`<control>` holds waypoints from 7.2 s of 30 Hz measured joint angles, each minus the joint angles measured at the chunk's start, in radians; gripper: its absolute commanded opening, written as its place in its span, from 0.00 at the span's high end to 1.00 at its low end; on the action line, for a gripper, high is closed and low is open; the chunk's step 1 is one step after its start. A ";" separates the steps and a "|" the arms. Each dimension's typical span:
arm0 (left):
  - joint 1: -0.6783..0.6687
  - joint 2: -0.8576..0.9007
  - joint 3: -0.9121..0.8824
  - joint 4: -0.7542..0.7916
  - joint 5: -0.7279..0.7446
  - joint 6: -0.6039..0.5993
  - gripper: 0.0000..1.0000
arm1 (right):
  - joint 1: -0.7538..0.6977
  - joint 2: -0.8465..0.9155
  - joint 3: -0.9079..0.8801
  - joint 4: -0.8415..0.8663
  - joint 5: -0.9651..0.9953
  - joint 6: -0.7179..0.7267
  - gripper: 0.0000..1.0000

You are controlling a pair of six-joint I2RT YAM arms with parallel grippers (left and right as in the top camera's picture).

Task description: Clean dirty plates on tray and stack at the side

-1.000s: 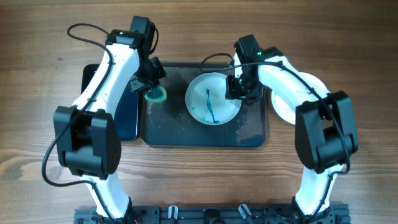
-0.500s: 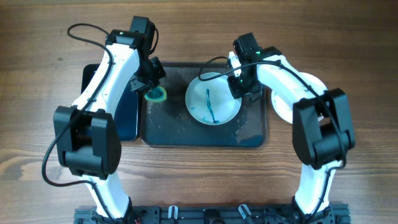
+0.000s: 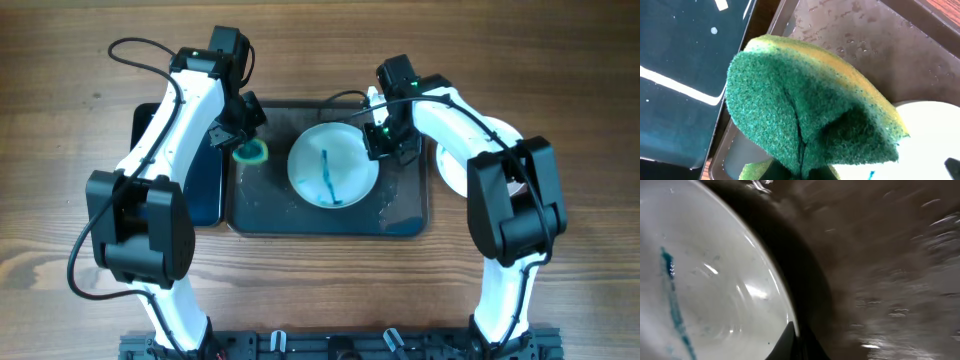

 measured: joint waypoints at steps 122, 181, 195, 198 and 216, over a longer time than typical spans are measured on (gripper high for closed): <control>-0.301 0.069 -0.243 0.389 0.071 0.221 0.96 | 0.063 0.006 -0.080 0.040 -0.218 0.138 0.95; -0.233 0.072 -0.230 0.148 -0.056 0.092 0.96 | 0.071 0.011 -0.081 0.042 -0.244 0.129 0.96; -0.219 0.076 -0.239 0.365 0.350 0.347 0.96 | 0.069 0.011 -0.081 0.042 -0.243 0.119 0.96; -0.208 0.076 -0.239 0.377 0.245 0.242 0.96 | 0.069 0.011 -0.081 0.047 -0.243 0.120 0.96; -0.041 0.080 0.082 -0.079 0.071 0.042 0.96 | 0.070 0.011 -0.082 0.055 -0.253 0.104 0.96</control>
